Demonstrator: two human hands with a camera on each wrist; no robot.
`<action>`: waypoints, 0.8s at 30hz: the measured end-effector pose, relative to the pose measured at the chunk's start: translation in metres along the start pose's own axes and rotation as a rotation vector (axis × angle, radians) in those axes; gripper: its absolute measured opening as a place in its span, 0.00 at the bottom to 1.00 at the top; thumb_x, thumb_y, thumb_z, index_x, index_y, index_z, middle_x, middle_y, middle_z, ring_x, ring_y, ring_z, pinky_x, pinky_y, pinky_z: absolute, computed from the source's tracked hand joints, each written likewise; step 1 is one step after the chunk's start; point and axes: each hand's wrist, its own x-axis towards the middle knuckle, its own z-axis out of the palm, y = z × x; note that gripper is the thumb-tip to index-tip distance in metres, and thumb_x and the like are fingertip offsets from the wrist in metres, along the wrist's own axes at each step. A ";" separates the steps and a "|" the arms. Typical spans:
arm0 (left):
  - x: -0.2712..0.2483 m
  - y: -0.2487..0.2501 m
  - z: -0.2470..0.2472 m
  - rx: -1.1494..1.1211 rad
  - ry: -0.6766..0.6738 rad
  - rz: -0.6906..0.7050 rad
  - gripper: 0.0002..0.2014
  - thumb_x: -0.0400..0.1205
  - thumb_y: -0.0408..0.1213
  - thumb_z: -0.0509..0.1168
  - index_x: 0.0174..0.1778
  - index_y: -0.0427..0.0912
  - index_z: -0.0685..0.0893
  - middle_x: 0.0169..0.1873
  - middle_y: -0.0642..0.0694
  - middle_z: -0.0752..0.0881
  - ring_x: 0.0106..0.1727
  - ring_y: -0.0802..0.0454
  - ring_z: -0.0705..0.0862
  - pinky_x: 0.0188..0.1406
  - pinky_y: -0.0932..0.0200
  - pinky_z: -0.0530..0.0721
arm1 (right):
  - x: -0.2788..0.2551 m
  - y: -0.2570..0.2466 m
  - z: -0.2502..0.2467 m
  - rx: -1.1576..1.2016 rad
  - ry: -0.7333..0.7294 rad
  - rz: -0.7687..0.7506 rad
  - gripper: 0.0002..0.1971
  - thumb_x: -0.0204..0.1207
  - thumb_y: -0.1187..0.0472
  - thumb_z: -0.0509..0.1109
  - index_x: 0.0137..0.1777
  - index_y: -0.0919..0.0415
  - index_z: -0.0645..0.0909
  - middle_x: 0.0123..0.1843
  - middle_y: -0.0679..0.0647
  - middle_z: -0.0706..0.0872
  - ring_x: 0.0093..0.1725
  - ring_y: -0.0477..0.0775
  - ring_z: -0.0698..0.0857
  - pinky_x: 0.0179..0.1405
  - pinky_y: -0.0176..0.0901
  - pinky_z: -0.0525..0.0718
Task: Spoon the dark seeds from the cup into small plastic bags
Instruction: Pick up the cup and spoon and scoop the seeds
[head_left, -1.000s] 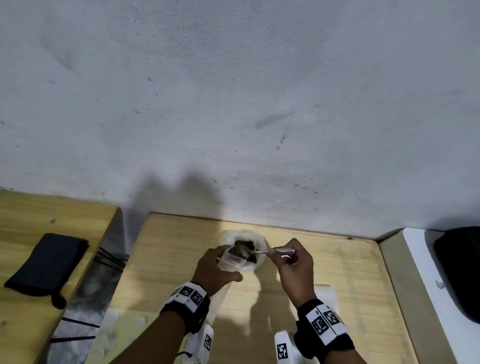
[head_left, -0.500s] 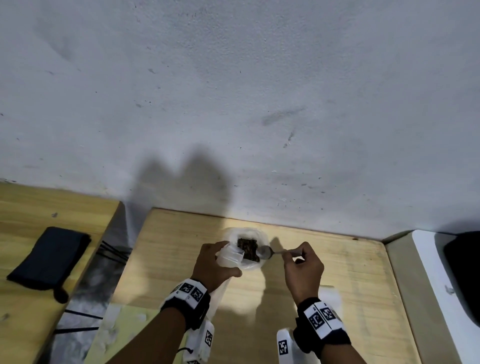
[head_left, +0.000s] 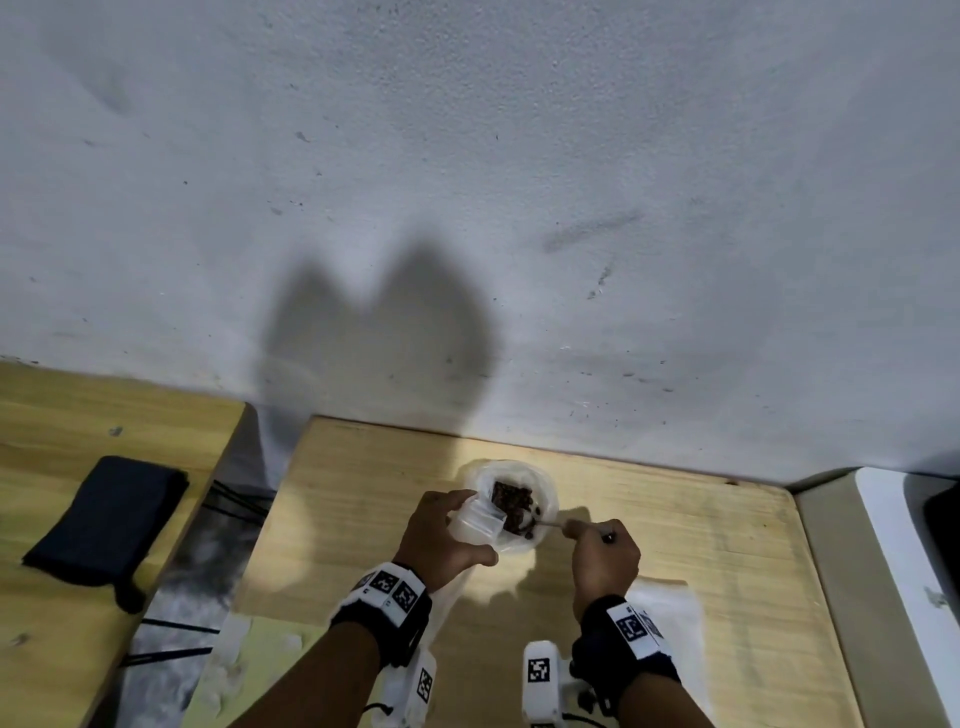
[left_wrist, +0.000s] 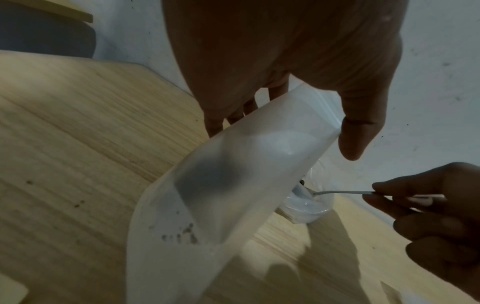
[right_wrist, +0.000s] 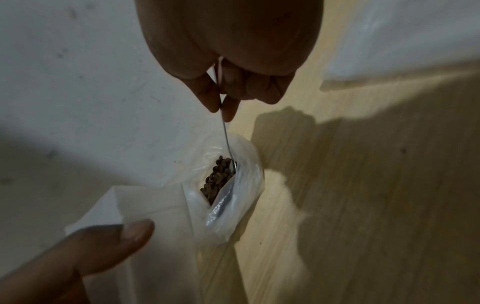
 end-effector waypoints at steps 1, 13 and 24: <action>0.001 0.000 0.000 -0.002 -0.002 -0.002 0.40 0.62 0.40 0.83 0.70 0.52 0.76 0.61 0.49 0.73 0.57 0.54 0.75 0.42 0.75 0.72 | 0.001 0.004 0.003 0.015 0.000 0.029 0.04 0.68 0.69 0.67 0.35 0.65 0.82 0.37 0.58 0.88 0.37 0.61 0.79 0.38 0.50 0.77; 0.006 -0.001 -0.002 0.001 0.012 -0.015 0.42 0.60 0.43 0.84 0.71 0.52 0.75 0.61 0.52 0.73 0.59 0.54 0.75 0.52 0.64 0.74 | 0.015 0.015 0.003 0.115 -0.114 0.089 0.10 0.67 0.64 0.78 0.35 0.63 0.77 0.30 0.56 0.71 0.34 0.54 0.68 0.36 0.49 0.67; -0.007 -0.002 0.002 0.021 0.090 0.062 0.43 0.56 0.41 0.84 0.67 0.56 0.73 0.57 0.51 0.74 0.53 0.55 0.78 0.48 0.65 0.75 | 0.007 -0.011 -0.032 0.234 -0.208 -0.034 0.05 0.74 0.70 0.75 0.42 0.67 0.80 0.22 0.52 0.68 0.22 0.50 0.61 0.23 0.41 0.60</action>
